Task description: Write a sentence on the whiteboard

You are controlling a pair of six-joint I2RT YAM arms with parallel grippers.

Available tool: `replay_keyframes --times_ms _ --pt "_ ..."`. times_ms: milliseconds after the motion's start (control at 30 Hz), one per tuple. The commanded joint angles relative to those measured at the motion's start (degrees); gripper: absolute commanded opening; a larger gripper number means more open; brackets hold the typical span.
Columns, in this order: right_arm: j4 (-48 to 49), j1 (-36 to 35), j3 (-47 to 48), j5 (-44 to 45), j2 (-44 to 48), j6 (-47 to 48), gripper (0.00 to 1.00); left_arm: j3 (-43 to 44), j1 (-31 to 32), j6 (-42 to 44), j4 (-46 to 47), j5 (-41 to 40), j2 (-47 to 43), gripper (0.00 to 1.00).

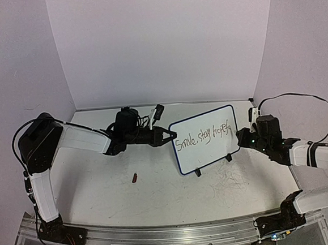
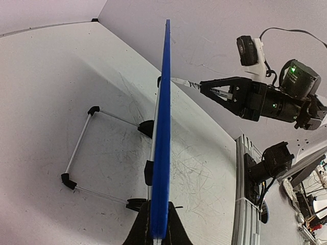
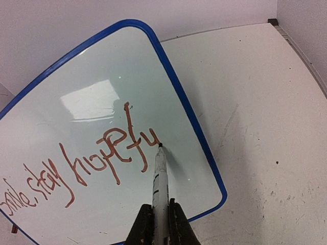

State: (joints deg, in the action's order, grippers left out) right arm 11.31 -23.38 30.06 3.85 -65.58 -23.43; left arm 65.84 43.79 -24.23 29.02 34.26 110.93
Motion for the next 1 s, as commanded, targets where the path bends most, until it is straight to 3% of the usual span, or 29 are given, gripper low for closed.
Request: replay_keyframes --times_ms 0,367,967 --pt "0.7 0.3 5.0 1.2 2.8 1.1 0.0 -1.2 -0.3 0.0 -1.3 0.5 -3.3 0.0" --pt "3.0 1.3 8.0 0.5 -2.7 2.8 0.0 -1.0 -0.3 0.1 -1.3 0.9 -3.0 0.0" --pt "2.4 1.3 -0.2 -1.8 -1.7 0.5 0.0 -0.9 -0.2 0.1 -1.3 1.0 -3.0 0.0"
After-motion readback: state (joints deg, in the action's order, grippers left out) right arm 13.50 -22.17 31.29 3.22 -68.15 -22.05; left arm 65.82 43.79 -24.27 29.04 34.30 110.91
